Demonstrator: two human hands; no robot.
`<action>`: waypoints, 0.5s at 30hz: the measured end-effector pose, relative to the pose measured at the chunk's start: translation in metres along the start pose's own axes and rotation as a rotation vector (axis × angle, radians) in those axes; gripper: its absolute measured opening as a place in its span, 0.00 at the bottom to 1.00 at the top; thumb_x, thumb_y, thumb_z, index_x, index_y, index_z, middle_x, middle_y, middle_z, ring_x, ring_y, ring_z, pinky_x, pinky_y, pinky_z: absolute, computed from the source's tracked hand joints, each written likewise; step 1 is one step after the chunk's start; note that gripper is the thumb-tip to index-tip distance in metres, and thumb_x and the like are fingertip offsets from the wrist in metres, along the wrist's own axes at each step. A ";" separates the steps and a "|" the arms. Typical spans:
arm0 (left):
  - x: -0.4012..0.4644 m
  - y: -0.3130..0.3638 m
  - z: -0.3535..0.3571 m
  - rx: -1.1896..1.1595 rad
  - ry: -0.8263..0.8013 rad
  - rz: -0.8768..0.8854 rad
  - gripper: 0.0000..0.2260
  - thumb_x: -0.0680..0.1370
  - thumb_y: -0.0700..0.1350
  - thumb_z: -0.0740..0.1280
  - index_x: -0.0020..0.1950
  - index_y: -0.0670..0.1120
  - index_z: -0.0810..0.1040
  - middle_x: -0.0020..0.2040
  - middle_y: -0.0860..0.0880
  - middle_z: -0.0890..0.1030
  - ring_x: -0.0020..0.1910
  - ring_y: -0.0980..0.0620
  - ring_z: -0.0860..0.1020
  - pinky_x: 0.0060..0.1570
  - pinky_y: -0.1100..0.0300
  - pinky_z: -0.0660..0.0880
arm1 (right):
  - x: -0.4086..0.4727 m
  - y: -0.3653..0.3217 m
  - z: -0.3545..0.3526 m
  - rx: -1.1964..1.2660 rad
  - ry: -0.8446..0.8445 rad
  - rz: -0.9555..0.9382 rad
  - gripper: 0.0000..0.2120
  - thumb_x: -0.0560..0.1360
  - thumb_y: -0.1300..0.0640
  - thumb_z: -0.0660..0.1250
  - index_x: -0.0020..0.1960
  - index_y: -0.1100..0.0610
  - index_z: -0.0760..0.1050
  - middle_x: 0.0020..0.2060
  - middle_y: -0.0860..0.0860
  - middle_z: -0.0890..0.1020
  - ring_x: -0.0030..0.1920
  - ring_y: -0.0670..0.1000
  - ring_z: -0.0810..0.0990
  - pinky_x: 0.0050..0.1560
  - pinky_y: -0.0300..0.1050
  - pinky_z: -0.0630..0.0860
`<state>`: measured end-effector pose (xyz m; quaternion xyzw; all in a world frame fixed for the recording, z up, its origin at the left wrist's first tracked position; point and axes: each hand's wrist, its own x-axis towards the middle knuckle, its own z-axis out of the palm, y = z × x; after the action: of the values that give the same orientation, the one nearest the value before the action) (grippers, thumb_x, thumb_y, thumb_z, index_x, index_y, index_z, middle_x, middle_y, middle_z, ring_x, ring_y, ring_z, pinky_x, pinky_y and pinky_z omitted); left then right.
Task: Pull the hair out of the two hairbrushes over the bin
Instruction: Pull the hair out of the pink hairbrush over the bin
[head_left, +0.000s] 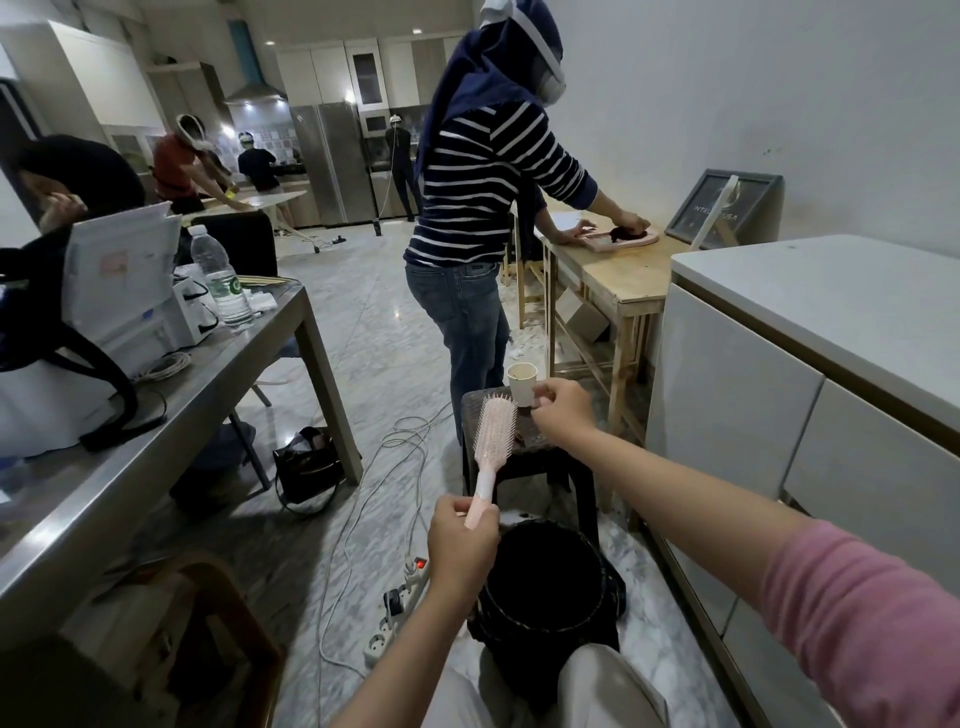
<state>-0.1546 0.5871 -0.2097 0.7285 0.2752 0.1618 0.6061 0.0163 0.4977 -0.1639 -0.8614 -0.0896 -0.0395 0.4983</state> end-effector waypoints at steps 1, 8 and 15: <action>-0.002 0.001 0.000 -0.026 -0.014 0.002 0.06 0.75 0.42 0.66 0.47 0.43 0.71 0.39 0.40 0.79 0.26 0.51 0.70 0.26 0.60 0.66 | -0.002 0.000 0.001 0.072 -0.045 0.052 0.14 0.76 0.60 0.64 0.61 0.60 0.77 0.54 0.55 0.80 0.54 0.53 0.79 0.48 0.42 0.73; -0.003 0.007 0.003 -0.098 -0.138 -0.016 0.05 0.77 0.38 0.64 0.47 0.44 0.69 0.35 0.42 0.80 0.25 0.51 0.74 0.28 0.58 0.73 | -0.013 -0.007 0.004 0.565 -0.217 0.350 0.12 0.75 0.63 0.69 0.57 0.64 0.73 0.54 0.61 0.80 0.47 0.56 0.82 0.29 0.45 0.80; 0.028 0.007 0.014 0.206 -0.210 0.082 0.10 0.72 0.42 0.73 0.49 0.46 0.75 0.44 0.50 0.79 0.43 0.51 0.79 0.46 0.53 0.77 | 0.013 0.013 0.005 0.680 -0.080 0.433 0.12 0.74 0.67 0.69 0.56 0.66 0.72 0.52 0.61 0.81 0.49 0.58 0.82 0.29 0.45 0.81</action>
<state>-0.1227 0.5918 -0.2082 0.8104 0.1952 0.0803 0.5465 0.0311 0.4968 -0.1753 -0.6474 0.0664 0.1319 0.7477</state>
